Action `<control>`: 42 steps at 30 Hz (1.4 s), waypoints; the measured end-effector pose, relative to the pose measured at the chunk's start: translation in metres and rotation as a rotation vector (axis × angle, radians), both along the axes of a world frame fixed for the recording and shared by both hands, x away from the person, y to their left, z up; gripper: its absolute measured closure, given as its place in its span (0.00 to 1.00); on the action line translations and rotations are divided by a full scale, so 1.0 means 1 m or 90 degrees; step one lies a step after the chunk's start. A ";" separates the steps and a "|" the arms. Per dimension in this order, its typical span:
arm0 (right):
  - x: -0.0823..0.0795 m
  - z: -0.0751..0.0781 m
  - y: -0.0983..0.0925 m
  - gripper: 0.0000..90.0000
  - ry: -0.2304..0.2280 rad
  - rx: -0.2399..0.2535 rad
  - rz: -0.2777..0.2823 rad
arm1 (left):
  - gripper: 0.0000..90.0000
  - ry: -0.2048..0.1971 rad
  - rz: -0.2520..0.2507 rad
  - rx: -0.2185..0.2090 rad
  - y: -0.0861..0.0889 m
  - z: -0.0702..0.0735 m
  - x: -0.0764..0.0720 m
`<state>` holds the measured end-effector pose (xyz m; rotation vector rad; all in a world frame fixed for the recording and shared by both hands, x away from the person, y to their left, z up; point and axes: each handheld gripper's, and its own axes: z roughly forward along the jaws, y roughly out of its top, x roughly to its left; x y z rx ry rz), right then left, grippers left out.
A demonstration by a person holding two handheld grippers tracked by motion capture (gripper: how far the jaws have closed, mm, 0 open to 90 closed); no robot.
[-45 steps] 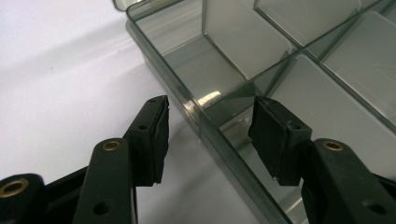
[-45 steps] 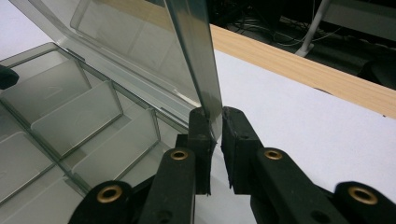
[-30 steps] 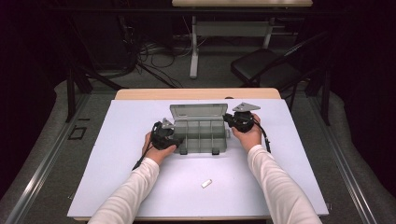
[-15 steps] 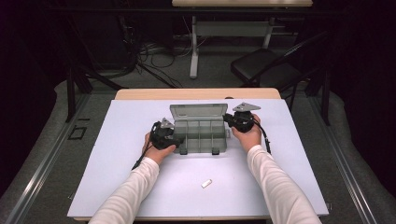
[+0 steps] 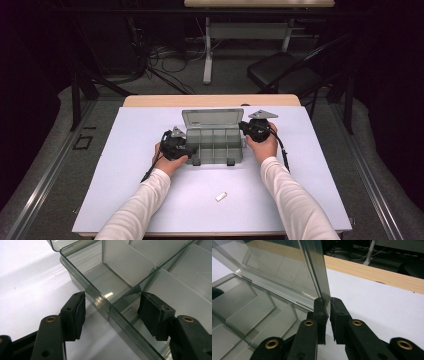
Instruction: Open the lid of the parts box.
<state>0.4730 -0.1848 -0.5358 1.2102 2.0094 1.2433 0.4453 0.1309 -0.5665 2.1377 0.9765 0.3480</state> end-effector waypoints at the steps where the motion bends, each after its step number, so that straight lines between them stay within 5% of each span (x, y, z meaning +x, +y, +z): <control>1: 0.000 0.000 0.001 0.94 -0.001 0.001 -0.005 | 0.43 0.000 0.000 0.000 0.000 0.000 0.000; 27: 0.005 0.008 0.023 0.97 0.057 0.029 -0.155 | 0.43 0.000 0.000 0.000 0.000 0.000 0.000; 42: 0.021 0.011 0.026 0.98 0.108 0.041 -0.187 | 0.43 0.000 0.000 0.000 0.000 0.000 0.000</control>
